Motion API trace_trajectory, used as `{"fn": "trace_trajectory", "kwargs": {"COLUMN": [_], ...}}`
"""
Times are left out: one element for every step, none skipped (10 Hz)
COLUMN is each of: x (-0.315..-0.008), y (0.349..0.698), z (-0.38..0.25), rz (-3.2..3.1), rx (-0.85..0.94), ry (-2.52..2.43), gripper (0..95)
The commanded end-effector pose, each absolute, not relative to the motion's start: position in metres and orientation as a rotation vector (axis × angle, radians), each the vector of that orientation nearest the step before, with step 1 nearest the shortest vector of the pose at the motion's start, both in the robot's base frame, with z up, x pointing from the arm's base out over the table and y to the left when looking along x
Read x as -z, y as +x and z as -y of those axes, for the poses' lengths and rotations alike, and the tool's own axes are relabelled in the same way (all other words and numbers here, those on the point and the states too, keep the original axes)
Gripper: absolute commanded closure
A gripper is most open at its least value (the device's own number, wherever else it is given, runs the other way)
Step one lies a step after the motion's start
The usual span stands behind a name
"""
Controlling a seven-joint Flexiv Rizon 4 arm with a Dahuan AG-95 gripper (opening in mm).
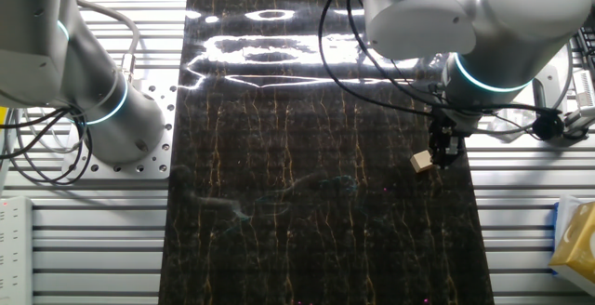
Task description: Hold a small block with the gripper and sweep it from left to right on the table
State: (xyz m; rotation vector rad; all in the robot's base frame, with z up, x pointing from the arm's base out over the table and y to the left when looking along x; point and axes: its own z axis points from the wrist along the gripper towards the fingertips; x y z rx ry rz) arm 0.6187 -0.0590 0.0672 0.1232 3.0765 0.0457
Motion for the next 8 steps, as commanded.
{"fn": "trace_trajectory", "kwargs": {"x": [-0.0665,-0.0658,-0.0654,-0.0649,-0.0648,-0.0646,-0.0644,-0.0641], "y": [0.6193,0.6196,0.6198,0.62,0.62,0.6201,0.6202,0.6203], "z": [0.0594,0.0598,0.0601,0.0604,0.0604,0.0605,0.0606,0.0608], "rz": [-3.078,-3.078,-3.078,-3.078,-3.079,-3.079,-3.079,-3.079], "rx": [-0.048,-0.049,-0.05,-0.051,-0.051,-0.051,-0.052,-0.052], "ry": [0.125,0.126,0.125,0.122,0.121,0.118,0.116,0.116], "gripper": [38.0,38.0,38.0,38.0,38.0,38.0,38.0,38.0]}}
